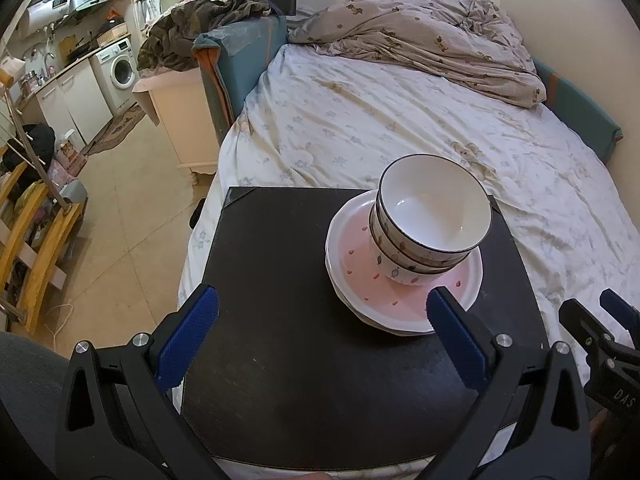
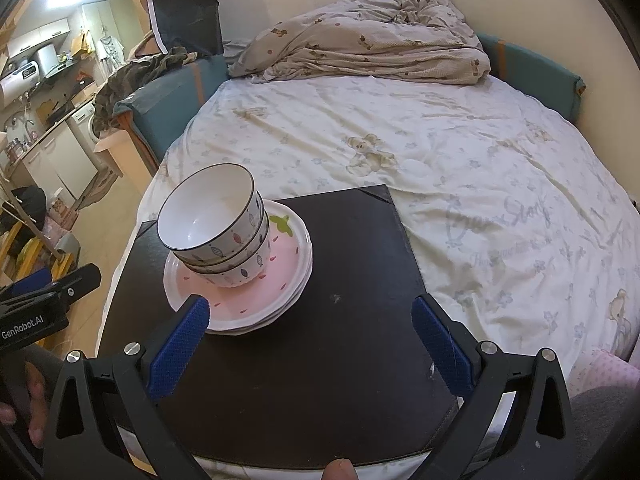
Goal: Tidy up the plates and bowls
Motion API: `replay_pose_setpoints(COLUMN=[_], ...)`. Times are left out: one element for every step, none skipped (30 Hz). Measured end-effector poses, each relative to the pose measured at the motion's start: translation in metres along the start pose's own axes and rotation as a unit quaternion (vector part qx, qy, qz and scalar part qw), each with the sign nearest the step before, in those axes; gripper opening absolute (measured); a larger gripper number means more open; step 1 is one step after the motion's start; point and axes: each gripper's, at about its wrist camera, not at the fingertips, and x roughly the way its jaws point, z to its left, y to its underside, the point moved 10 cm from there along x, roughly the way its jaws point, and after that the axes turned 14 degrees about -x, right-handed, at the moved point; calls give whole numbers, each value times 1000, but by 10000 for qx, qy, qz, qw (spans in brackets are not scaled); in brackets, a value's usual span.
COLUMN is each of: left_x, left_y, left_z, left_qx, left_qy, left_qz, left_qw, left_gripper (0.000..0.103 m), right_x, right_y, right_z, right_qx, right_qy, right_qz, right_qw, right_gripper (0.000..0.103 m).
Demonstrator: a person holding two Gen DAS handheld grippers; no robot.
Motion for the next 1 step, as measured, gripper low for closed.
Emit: replay_pose_setpoints(left_x=[0], left_y=[0], left_z=[0], left_qx=[-13], left_qy=[25], left_qz=[2], left_qw=[10000], left_gripper=[103], right_x=[0], right_y=[0], right_z=[0], right_qx=[2], right_qy=[-1], right_qz=[4], right_qw=[10000], right_gripper=[103])
